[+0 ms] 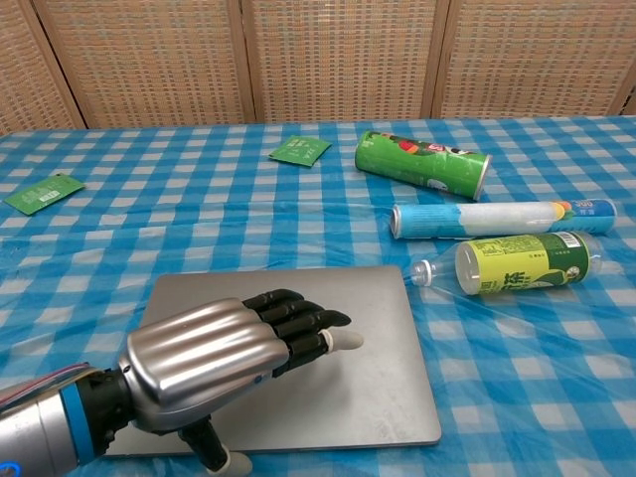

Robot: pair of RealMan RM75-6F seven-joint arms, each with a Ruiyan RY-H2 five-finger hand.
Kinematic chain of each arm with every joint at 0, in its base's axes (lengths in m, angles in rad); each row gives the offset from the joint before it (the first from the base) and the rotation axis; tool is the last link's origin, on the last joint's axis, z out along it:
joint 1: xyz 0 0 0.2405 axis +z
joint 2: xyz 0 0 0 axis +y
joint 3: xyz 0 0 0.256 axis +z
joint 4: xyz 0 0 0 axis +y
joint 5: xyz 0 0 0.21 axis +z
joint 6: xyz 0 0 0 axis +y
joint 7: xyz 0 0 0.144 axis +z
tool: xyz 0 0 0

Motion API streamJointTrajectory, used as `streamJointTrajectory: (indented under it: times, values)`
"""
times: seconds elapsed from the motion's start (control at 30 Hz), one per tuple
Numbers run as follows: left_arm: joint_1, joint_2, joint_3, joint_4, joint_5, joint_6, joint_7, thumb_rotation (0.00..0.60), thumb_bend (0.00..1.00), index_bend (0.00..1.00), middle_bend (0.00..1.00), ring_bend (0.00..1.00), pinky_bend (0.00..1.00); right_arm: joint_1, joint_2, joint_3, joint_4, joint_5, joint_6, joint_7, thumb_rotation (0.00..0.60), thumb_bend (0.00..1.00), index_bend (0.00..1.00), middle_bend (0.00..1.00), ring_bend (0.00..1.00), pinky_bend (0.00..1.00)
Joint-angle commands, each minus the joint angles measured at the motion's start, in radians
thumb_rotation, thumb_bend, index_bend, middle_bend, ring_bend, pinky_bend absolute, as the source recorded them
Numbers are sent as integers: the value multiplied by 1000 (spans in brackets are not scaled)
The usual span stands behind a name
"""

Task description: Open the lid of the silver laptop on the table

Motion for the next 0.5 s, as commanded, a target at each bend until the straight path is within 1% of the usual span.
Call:
streamJointTrajectory:
  times: [0.03,0.4,0.43,0.5]
  values:
    - [-6,-4,0,0,-11,0,7,600,0,0,0,0,0,1,1,0,0,1,-2,1,600,0,81,0,0,0]
    - [-21,-16,13,8,-41,12,32,600,10,0,0,0,0,1,3,0,0,3,-3,6,600,0,81,0,0,0]
    - [-23,-18,13,10,-47,11,38,600,19,0,0,0,0,1,4,0,-1,3,-2,6,600,0,81,0,0,0]
    - [-26,-21,14,10,-52,11,43,600,68,0,0,0,0,1,3,0,-1,3,-3,5,600,0,81,0,0,0]
